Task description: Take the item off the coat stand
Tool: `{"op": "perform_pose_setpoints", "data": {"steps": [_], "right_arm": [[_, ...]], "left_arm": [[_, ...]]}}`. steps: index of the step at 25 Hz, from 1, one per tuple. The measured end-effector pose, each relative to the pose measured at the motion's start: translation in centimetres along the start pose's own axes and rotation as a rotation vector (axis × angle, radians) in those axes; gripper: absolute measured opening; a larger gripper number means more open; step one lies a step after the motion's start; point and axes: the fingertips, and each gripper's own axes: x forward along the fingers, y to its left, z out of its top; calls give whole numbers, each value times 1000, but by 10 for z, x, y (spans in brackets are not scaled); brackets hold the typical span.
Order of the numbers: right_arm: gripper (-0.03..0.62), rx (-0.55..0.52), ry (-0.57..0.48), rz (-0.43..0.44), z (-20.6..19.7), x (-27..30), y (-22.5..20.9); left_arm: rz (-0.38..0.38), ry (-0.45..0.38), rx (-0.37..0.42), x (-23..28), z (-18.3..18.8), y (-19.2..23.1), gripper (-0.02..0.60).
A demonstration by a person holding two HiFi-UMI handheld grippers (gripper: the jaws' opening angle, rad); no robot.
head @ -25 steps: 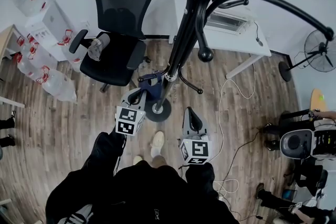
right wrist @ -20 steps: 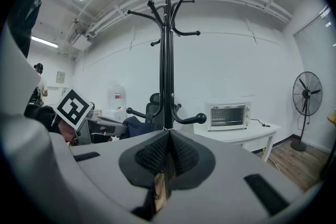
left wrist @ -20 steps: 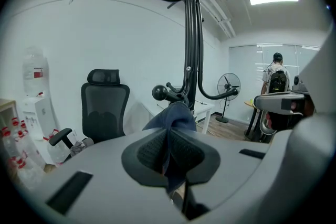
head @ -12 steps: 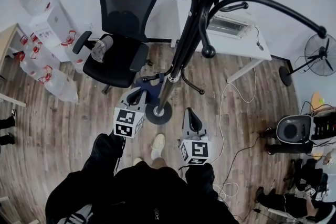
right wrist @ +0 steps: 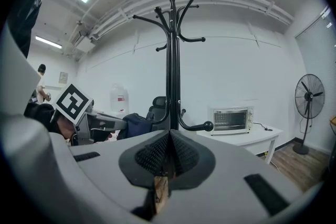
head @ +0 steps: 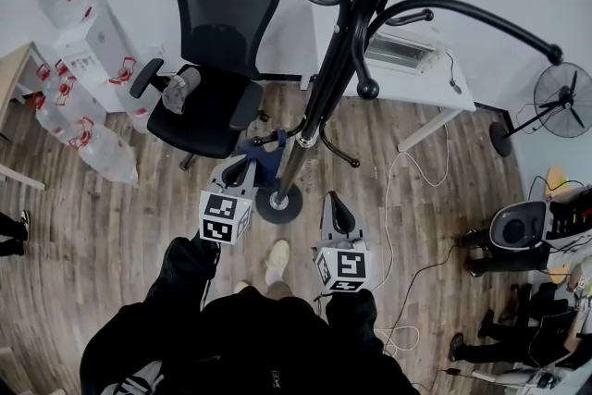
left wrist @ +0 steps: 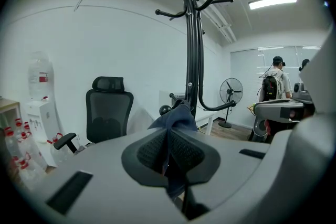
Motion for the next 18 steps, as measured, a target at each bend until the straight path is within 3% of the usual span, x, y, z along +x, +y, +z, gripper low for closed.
{"op": "perform_pose_setpoints", "data": {"steps": [18], "right_arm": [[17, -4, -23, 26, 10, -8, 28]], "left_arm": [[37, -29, -7, -35, 9, 18, 31]]}}
